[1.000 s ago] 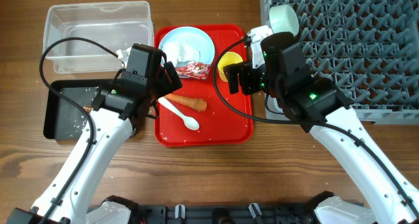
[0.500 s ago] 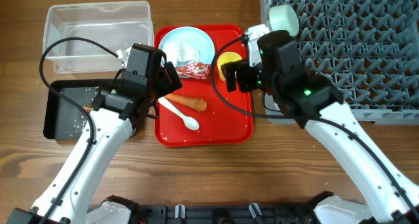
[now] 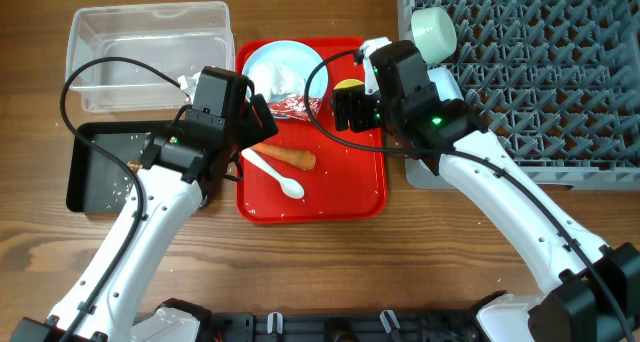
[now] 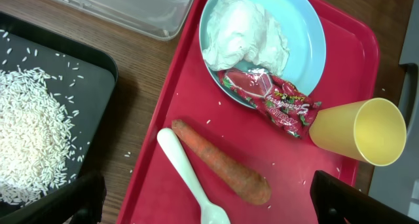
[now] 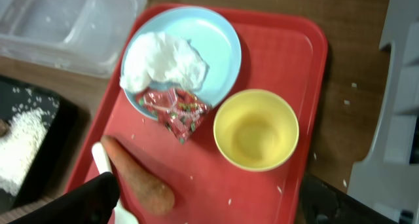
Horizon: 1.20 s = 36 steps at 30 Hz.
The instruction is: Sort waste into correct bins and load items into the dishwasher rack
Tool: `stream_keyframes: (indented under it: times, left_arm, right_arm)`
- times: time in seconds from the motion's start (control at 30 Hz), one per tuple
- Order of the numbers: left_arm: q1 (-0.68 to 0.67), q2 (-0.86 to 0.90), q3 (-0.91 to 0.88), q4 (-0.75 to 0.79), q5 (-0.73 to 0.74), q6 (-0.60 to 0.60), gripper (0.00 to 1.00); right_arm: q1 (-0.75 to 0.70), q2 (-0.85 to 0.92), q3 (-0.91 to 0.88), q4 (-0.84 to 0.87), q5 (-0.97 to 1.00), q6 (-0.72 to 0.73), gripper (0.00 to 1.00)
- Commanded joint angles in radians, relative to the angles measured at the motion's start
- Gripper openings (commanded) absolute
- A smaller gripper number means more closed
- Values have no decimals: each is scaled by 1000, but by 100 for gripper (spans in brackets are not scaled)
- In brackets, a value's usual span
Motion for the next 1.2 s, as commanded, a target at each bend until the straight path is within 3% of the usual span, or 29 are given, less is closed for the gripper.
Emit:
stream_keyframes:
  times: [0.0, 0.17, 0.6, 0.83, 0.93, 1.03, 1.17]
  left_arm:
    - [6, 6, 6, 0, -10, -6, 100]
    - [4, 6, 6, -9, -2, -6, 100]
    - [3, 6, 6, -23, 21, -6, 97]
    - [2, 39, 6, 4, 43, -6, 91]
    - [-8, 82, 6, 113, 106, 32, 95]
    - [-18, 145, 10, 224, 249, 111, 94]
    - [-18, 267, 79, 219, 302, 157, 93]
  right_arm:
    - [-2, 14, -5, 44, -8, 15, 89]
    - [-2, 66, -5, 78, 2, 60, 87]
    - [-67, 155, -5, 67, 18, 198, 71]
    - [-97, 155, -5, 44, 14, 216, 70]
    - [-98, 147, -4, 43, -37, 215, 78]
    - [-127, 82, -4, 18, -69, 212, 78]
    - [-201, -73, -4, -35, -69, 162, 78]
